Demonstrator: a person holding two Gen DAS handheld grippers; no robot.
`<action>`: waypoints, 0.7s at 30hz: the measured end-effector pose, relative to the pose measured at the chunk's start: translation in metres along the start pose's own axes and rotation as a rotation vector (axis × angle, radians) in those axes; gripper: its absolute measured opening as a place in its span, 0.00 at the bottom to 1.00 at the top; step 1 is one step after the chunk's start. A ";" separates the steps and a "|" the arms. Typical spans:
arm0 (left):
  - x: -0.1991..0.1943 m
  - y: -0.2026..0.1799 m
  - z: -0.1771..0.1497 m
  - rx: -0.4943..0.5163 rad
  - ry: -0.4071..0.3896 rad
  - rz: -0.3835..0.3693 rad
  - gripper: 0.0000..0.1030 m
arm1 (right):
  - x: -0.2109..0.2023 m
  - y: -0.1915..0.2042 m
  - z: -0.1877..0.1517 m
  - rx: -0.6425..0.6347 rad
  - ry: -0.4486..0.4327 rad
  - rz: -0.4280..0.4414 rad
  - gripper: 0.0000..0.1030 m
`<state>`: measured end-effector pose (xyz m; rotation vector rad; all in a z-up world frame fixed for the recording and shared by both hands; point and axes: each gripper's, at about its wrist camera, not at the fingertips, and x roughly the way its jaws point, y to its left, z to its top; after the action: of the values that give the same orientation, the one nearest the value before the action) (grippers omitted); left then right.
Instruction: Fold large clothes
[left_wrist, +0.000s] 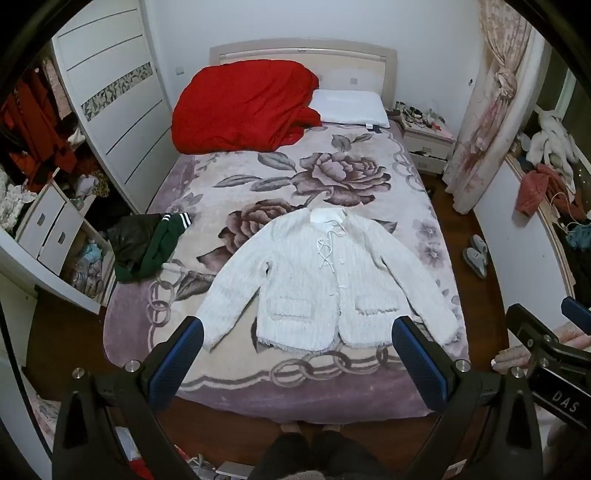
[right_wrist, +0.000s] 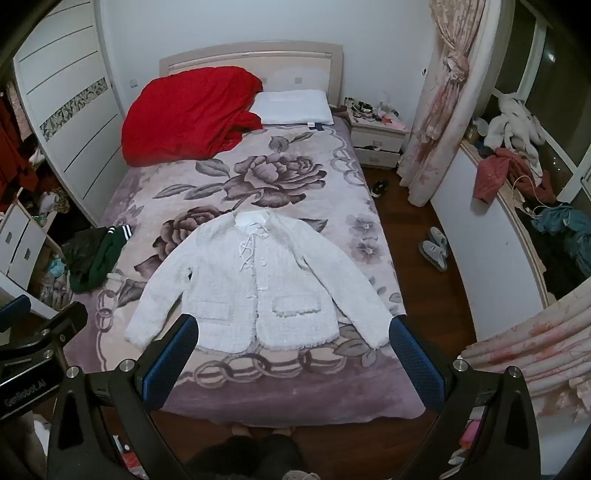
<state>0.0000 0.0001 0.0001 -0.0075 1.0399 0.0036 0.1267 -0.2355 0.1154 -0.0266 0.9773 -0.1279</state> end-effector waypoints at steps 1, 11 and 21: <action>0.000 0.000 0.000 0.000 -0.001 0.001 1.00 | 0.000 0.000 0.000 0.000 0.002 0.001 1.00; -0.002 0.004 0.002 -0.001 -0.005 0.004 1.00 | 0.000 -0.003 -0.001 0.001 0.006 -0.006 1.00; -0.002 0.003 0.001 0.001 -0.009 0.001 1.00 | -0.001 -0.003 0.008 -0.005 -0.001 -0.012 1.00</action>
<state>-0.0003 0.0030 0.0018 -0.0064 1.0305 0.0043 0.1321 -0.2390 0.1211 -0.0366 0.9762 -0.1362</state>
